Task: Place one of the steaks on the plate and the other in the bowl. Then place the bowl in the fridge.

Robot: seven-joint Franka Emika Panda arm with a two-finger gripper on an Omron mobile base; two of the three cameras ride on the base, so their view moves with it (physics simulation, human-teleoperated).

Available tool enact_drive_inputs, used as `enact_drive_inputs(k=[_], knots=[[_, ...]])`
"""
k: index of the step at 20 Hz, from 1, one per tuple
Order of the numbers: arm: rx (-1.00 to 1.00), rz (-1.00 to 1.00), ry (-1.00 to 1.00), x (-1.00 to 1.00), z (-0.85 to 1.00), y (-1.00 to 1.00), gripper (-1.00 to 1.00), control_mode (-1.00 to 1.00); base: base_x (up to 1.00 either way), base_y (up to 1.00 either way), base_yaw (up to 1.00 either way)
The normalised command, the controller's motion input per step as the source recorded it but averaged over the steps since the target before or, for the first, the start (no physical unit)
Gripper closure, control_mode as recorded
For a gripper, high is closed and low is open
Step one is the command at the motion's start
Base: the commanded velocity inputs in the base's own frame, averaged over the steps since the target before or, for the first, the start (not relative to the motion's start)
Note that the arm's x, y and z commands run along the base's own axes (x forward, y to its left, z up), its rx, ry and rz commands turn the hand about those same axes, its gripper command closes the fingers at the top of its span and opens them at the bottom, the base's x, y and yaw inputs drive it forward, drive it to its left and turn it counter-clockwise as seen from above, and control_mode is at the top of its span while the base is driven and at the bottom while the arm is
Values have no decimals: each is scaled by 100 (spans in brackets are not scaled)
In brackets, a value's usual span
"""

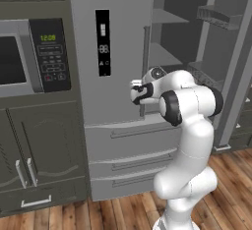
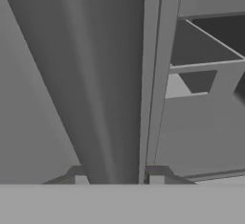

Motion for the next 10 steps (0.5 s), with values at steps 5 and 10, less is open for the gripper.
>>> enact_drive_inputs(k=[5, 10], knots=[[0, 0, 1, 0, 0, 0, 100, -100, 0, 0, 0], [0, -6, 3, -26, 10, 0, 100, -100, 0, 0, 0]])
